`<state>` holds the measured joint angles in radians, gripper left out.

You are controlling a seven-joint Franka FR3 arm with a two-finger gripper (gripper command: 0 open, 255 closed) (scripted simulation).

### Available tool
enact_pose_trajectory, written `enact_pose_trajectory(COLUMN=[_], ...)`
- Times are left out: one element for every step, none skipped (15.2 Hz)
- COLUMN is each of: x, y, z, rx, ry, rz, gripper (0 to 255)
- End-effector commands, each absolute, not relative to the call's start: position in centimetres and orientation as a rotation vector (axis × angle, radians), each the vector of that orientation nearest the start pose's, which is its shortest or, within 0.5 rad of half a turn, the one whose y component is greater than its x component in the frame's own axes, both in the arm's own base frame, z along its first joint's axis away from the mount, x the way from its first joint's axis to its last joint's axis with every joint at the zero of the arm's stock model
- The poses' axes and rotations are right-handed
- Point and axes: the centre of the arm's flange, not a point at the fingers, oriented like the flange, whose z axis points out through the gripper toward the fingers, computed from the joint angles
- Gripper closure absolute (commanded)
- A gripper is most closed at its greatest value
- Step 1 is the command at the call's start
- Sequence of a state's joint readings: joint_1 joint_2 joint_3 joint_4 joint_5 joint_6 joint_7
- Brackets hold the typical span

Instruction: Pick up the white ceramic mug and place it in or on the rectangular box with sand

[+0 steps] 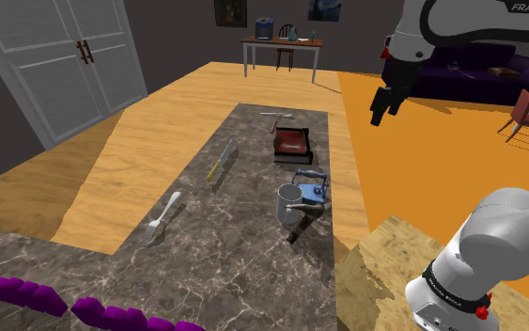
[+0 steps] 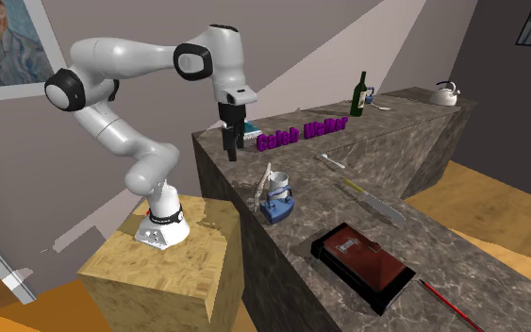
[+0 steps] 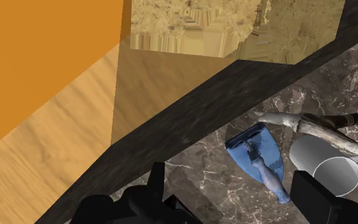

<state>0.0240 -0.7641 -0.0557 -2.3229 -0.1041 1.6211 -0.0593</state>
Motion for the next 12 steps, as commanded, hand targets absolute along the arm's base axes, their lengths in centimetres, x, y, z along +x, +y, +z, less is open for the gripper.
enact_pose_trajectory(x=[31.8, 32.4, 33.0, 33.5, 34.1, 34.7, 35.2, 35.8, 36.3, 36.8, 37.4, 37.9], y=[-2.6, -1.9, -1.2, -0.5, 0.3, 1.0, 1.8, 2.5, 3.3, 4.0, 4.8, 5.5], z=[60.4, 59.4, 58.5, 57.6, 56.7, 55.7, 54.8, 53.9, 52.9, 52.0, 51.1, 50.2], rx=[-3.207, -3.204, -3.2, -3.196, -3.192, -3.189, -3.185, -3.181, -3.177, -3.173, -3.17, -3.166], ry=[-0.07, -0.073, -0.076, -0.078, -0.081, -0.084, -0.086, -0.089, -0.092, -0.094, -0.097, -0.1], rz=[-0.095, -0.087, -0.08, -0.073, -0.065, -0.058, -0.051, -0.043, -0.036, -0.029, -0.022, -0.014], gripper=[0, 0, 0, 0, 0, 0, 0, 0, 0, 0, 0, 0])
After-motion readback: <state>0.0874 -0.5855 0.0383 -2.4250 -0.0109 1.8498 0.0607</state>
